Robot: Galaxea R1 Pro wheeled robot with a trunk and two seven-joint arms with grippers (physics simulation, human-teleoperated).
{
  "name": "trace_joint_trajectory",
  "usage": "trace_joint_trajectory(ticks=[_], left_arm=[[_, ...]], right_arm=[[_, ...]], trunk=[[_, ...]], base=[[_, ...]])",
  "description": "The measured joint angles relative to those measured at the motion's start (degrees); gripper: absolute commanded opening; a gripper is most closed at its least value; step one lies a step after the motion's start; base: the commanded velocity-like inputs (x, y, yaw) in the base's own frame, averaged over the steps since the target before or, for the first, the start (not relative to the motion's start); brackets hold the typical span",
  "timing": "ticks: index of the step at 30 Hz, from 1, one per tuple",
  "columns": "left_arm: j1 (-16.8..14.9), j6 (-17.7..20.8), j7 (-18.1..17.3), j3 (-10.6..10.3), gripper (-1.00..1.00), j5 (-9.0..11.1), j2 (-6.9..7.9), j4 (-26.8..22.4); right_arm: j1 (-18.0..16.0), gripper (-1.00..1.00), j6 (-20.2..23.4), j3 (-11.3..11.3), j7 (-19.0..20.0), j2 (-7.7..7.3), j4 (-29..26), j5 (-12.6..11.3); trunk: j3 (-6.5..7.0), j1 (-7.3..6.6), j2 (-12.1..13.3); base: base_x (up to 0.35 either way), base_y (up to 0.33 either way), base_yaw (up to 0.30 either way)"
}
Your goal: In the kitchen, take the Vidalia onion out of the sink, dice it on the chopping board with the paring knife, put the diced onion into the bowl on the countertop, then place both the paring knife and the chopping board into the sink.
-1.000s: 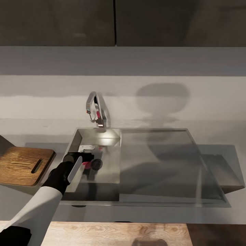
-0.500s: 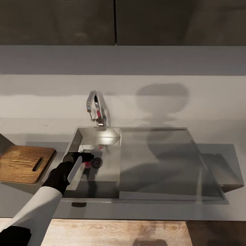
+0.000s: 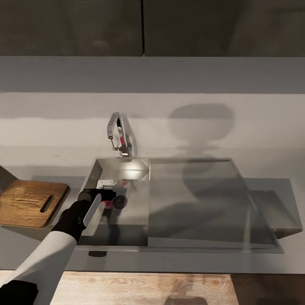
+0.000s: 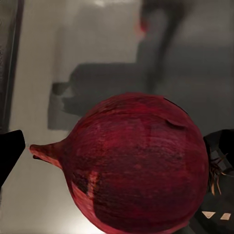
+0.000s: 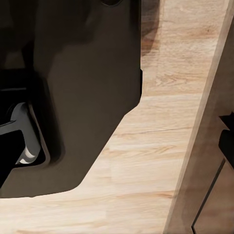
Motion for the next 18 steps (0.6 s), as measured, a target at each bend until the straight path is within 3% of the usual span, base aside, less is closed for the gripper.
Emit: trace_joint_trajectory(ticks=[2, 3, 18], left_arm=[[0.0, 0.0, 0.0, -0.01, 1.0, 0.0, 0.01, 0.05], [0.0, 0.0, 0.0, -0.02, -1.0, 0.0, 0.01, 0.09], [-0.04, -0.02, 0.02, -0.13, -1.0, -0.13, -0.02, 0.19]], right_arm=[[0.0, 1.0, 0.0, 0.0, 0.0, 0.0, 0.0, 0.0], [0.0, 1.0, 0.0, 0.0, 0.0, 0.0, 0.0, 0.0], [0.0, 1.0, 0.0, 0.0, 0.17, 0.0, 0.0, 0.0]], trunk=[[0.0, 0.0, 0.0], [0.0, 0.0, 0.0], [0.01, -0.01, -0.02]], base=[[0.0, 0.0, 0.0], [0.0, 0.0, 0.0], [0.0, 0.0, 0.0]])
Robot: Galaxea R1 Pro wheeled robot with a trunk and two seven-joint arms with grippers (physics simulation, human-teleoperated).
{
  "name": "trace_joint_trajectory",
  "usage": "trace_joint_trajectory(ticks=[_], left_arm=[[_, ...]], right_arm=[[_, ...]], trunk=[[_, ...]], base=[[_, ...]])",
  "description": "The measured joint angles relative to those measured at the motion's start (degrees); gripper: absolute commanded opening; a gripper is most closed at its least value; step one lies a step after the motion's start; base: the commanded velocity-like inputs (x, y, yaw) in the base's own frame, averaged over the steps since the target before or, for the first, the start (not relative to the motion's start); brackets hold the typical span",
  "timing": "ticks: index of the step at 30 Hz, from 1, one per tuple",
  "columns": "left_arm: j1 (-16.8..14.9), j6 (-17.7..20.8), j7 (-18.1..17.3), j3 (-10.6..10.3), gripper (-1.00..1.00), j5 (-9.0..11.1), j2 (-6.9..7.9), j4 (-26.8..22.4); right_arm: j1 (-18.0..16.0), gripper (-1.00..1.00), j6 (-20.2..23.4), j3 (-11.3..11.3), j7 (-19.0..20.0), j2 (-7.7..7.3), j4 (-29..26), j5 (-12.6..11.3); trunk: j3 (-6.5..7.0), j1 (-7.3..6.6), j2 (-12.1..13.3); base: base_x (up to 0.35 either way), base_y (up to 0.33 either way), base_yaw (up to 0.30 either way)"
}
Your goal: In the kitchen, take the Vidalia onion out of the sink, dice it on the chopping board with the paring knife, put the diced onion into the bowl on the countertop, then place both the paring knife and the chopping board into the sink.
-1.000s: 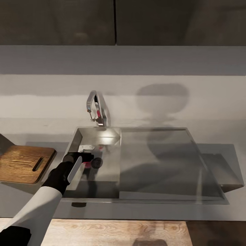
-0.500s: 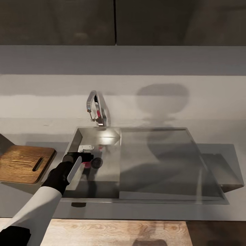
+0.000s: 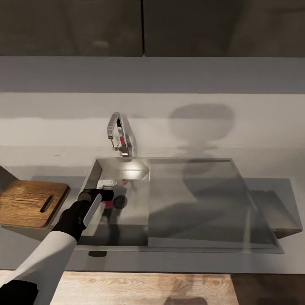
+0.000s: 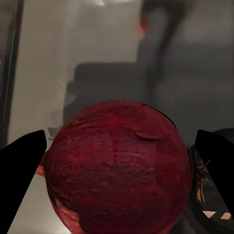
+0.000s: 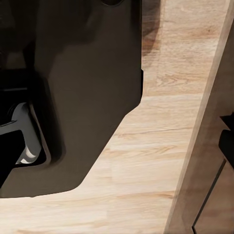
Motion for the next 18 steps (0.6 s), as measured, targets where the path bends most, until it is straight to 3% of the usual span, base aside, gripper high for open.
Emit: trace_joint_trajectory(ticks=[18], left_arm=[[0.02, 0.1, 0.03, 0.08, -1.0, 0.09, 0.03, -0.1]], right_arm=[[0.0, 1.0, 0.0, 0.0, 0.0, 0.0, 0.0, 0.0]], trunk=[[-0.01, 0.01, 0.01]], base=[[-0.001, 0.0, 0.0]])
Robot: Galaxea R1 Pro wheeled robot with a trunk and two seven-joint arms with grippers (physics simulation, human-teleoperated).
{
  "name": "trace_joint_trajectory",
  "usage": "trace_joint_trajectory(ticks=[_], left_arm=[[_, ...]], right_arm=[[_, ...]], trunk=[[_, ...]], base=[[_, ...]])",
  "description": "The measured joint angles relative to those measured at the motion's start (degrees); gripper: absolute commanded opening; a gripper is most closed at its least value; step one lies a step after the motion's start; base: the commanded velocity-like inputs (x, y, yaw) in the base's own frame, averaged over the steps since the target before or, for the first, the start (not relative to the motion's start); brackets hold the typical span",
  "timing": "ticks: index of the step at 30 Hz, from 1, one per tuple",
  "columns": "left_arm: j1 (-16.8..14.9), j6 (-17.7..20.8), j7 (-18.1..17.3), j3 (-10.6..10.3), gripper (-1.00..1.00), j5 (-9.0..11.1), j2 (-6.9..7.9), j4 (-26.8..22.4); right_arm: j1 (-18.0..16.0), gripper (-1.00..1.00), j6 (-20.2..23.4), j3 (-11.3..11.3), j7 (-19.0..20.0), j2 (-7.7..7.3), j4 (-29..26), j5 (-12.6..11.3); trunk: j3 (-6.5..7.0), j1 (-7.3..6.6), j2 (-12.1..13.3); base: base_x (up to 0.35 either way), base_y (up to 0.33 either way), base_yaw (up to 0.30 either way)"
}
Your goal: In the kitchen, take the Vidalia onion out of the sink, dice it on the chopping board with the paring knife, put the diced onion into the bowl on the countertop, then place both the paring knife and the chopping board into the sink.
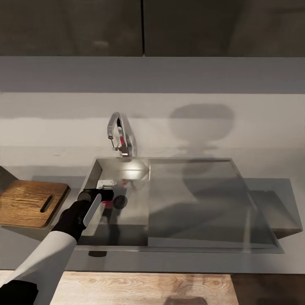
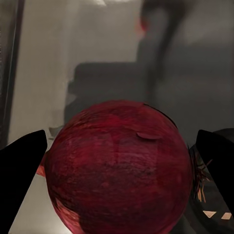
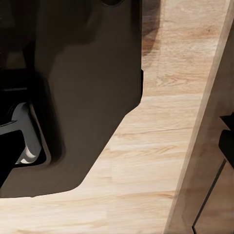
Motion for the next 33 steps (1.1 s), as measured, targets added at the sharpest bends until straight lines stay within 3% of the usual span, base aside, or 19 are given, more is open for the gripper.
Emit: trace_joint_trajectory(ticks=[17, 33], left_arm=[[0.02, 0.37, 0.0, 0.07, -1.0, 0.04, -0.08, -3.73], [0.01, 0.54, -0.01, 0.07, -1.0, 0.05, 0.01, -7.72]], right_arm=[[0.0, 1.0, 0.0, 0.0, 0.02, 0.0, 0.0, 0.0], [0.0, 1.0, -0.18, 0.0, 0.09, 0.0, -0.01, 0.0]], trunk=[[0.0, 0.03, 0.01], [0.49, 0.0, 0.0]], base=[[-0.246, 0.0, 0.0], [-0.014, 0.0, -0.013]])
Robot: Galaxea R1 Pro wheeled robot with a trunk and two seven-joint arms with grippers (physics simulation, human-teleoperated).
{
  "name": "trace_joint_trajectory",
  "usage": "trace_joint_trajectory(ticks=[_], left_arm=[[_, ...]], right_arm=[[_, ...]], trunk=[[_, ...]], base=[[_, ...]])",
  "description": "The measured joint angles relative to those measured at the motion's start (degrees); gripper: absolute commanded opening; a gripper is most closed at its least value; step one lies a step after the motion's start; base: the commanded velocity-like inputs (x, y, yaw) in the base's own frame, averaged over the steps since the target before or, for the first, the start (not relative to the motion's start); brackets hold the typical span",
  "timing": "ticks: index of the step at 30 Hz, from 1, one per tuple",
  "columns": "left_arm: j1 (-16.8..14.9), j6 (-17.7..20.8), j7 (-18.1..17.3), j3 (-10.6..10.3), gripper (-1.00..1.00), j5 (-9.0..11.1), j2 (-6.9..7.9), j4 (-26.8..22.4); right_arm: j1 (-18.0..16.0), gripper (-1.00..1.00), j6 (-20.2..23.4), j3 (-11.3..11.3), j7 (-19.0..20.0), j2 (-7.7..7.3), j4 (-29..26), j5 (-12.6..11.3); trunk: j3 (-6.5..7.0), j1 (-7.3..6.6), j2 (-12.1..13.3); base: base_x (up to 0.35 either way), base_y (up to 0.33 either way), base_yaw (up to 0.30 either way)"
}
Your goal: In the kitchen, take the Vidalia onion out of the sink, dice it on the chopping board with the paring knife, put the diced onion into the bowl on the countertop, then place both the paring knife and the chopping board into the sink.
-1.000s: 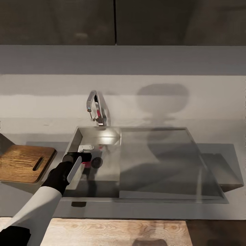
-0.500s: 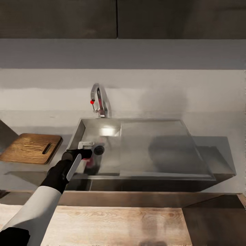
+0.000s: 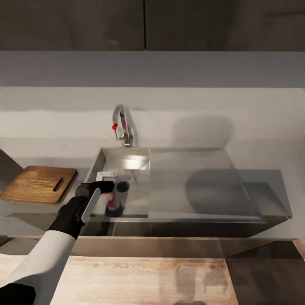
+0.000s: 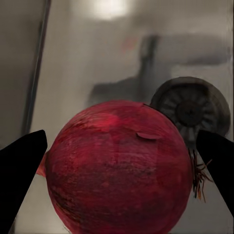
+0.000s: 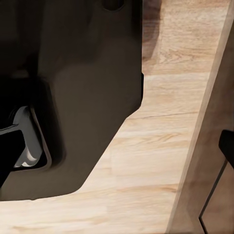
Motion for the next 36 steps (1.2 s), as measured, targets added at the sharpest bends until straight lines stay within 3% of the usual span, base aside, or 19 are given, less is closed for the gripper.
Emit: trace_joint_trajectory(ticks=[8, 17, 22, 33, 36], left_arm=[[0.0, 0.99, -0.01, -0.04, -1.0, 0.04, 0.0, -5.05], [0.01, 13.23, -0.05, -0.12, -1.0, 0.06, -0.07, -19.9], [0.01, 14.26, -0.06, -0.1, -1.0, 0.06, -0.07, -22.59], [0.02, 14.62, -0.05, 0.86, -1.0, -0.08, -0.08, -25.25], [0.02, 14.6, -0.06, 1.6, -1.0, 0.0, -0.07, -25.3]], right_arm=[[0.0, 1.0, -0.48, -0.05, 0.0, -0.08, -0.16, 0.0], [0.01, 1.0, -6.08, 0.0, 0.01, -0.09, -0.31, 0.0], [0.01, 1.0, -9.02, -0.06, 0.02, -0.12, -0.37, 0.0], [0.01, 1.0, -23.7, -0.01, -0.29, -0.17, -0.51, 0.25], [0.01, 1.0, -25.55, 0.04, -0.27, -0.2, -0.6, 0.35]], trunk=[[0.71, 0.0, 0.0], [1.52, 0.0, 0.0], [1.96, 0.0, 0.0], [2.96, 0.0, 0.01], [3.22, 0.0, 0.01]], base=[[0.0, 0.0, -0.065], [0.0, 0.0, -0.067], [0.0, 0.0, -0.054], [0.0, 0.0, -0.005], [0.0, 0.0, 0.0]])
